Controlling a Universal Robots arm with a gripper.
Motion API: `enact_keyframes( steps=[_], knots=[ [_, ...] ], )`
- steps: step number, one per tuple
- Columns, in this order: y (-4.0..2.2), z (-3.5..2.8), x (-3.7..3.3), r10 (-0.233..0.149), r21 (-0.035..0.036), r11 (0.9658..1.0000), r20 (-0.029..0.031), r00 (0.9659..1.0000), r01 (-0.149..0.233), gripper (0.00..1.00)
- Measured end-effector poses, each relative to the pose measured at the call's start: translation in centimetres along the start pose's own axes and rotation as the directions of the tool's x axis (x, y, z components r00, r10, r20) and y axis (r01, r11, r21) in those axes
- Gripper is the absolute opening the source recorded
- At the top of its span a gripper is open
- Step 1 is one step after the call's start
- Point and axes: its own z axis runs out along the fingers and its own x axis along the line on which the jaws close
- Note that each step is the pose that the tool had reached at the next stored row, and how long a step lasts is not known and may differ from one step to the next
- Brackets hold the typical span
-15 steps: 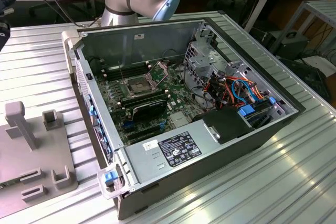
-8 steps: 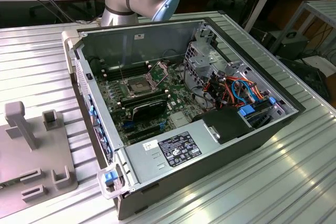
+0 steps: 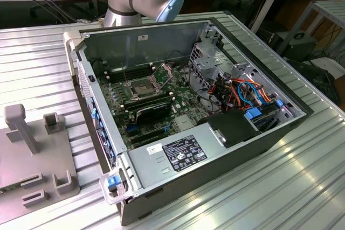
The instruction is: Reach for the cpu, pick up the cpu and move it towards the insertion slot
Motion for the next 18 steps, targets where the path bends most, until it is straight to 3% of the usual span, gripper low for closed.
enact_keyframes(
  steps=[8, 18],
  knots=[
    [-0.17, 0.36, 2.41, -0.008, -0.0001, 1.0000, -0.0019, 1.0000, 0.008, 0.11],
    [-0.18, 0.36, 2.44, -0.009, -0.0002, 1.0000, -0.0019, 1.0000, 0.009, 0.11]
  ],
)
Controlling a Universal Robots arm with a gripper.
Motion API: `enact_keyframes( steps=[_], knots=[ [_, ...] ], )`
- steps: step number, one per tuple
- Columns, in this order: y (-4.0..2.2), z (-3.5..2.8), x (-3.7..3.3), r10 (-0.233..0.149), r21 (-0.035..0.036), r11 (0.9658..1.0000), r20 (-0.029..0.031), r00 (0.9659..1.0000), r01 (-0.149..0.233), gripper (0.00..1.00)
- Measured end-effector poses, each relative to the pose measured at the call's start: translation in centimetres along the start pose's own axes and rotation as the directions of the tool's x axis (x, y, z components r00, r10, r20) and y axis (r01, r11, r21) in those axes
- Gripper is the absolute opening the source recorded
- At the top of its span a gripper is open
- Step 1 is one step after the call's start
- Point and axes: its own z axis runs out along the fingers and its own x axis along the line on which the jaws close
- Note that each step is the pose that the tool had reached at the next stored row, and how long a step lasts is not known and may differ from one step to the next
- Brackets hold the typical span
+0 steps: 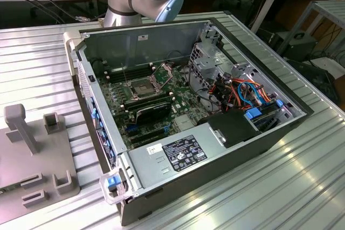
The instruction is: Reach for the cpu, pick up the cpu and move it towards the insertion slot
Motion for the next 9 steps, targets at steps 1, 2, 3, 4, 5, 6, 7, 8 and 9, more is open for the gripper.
enact_keyframes(
  steps=[1, 2, 3, 4, 5, 6, 7, 8, 9],
  knots=[
    [0.00, 0.00, 0.00, 0.000, 0.0001, 1.0000, 0.0000, 1.0000, 0.000, 0.11],
    [0.00, 0.00, 0.00, 0.000, 0.0000, 1.0000, 0.0000, 1.0000, 0.000, 0.11],
    [0.00, 0.00, 0.00, 0.000, 0.0000, 1.0000, 0.0000, 1.0000, 0.000, 0.11],
    [0.00, 0.00, 0.00, 0.000, 0.0000, 1.0000, 0.0000, 1.0000, 0.000, 0.11],
    [0.00, 0.00, 0.00, 0.000, 0.0001, 1.0000, 0.0000, 1.0000, 0.000, 0.11],
    [0.00, 0.00, 0.00, 0.000, 0.0000, 1.0000, 0.0000, 1.0000, 0.000, 0.11],
    [0.00, 0.00, 0.00, 0.000, 0.0001, 1.0000, 0.0000, 1.0000, 0.000, 0.17],
    [0.00, 0.00, 0.00, 0.000, 0.0001, 1.0000, 0.0000, 1.0000, 0.000, 0.17],
    [0.00, 0.00, 0.00, 0.000, 0.0000, 1.0000, 0.0000, 1.0000, 0.000, 0.24]
  ],
)
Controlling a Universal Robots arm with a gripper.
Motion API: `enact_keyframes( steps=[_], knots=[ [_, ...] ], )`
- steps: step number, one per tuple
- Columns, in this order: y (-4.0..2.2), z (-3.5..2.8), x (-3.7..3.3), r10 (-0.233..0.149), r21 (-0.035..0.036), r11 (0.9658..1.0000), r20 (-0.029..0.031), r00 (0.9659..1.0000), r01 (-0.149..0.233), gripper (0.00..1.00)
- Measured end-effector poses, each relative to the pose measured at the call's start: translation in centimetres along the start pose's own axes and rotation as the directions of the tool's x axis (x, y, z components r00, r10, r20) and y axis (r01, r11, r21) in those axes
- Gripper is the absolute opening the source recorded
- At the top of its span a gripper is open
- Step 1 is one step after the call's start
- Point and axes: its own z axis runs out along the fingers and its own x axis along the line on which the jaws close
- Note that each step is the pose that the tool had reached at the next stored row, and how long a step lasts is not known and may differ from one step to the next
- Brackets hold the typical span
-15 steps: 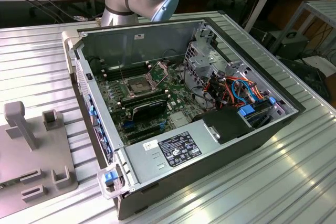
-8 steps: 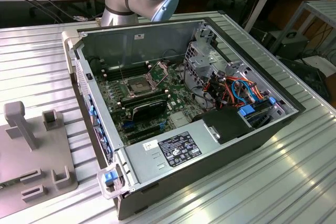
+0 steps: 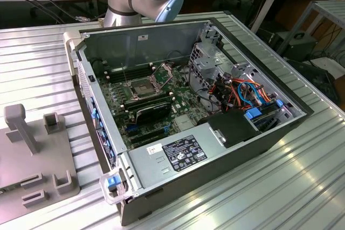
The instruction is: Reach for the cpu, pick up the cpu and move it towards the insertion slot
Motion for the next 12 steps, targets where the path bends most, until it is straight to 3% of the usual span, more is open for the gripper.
enact_keyframes(
  steps=[6, 9, 11, 12],
  knots=[
    [-0.01, 0.12, 0.09, -0.001, 0.0001, 1.0000, -0.0024, 1.0000, 0.001, 0.60],
    [-0.18, 0.87, 0.11, -0.015, 0.0000, 0.9999, -0.0067, 0.9999, 0.015, 0.66],
    [-1.07, 1.70, 0.11, -0.017, 0.0006, 0.9998, -0.0091, 0.9998, 0.017, 0.66],
    [-1.09, 1.85, 0.10, -0.017, 0.0036, 0.9998, -0.0092, 0.9998, 0.018, 0.66]
  ],
)
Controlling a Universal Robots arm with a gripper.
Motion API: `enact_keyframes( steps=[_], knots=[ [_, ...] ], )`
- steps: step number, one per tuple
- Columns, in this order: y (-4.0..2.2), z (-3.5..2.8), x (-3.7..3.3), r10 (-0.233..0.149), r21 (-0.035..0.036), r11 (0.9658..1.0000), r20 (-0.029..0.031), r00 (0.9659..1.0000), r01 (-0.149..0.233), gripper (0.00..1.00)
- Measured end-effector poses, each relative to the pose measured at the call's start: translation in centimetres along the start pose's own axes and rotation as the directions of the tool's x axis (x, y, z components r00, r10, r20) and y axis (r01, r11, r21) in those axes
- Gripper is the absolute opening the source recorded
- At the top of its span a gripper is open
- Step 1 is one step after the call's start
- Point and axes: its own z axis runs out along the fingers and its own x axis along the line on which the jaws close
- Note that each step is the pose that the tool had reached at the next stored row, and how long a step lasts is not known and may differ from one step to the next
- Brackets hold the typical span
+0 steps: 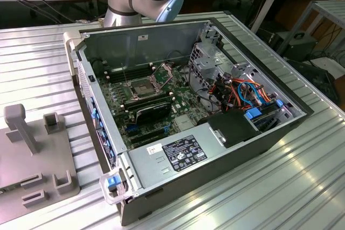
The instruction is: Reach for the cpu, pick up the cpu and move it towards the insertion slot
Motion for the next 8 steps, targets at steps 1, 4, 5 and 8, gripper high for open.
enact_keyframes(
  steps=[1, 4, 5, 8],
  knots=[
    [-0.01, 0.18, 0.00, 0.000, 0.0000, 1.0000, 0.0002, 1.0000, 0.000, 0.66],
    [-0.04, 0.80, 0.00, 0.000, 0.0000, 1.0000, 0.0002, 1.0000, 0.000, 0.66],
    [-0.04, 0.91, 0.01, 0.000, 0.0001, 1.0000, 0.0001, 1.0000, 0.000, 0.66],
    [-0.06, 1.31, 0.01, 0.000, 0.0001, 1.0000, 0.0001, 1.0000, 0.000, 0.66]
  ],
)
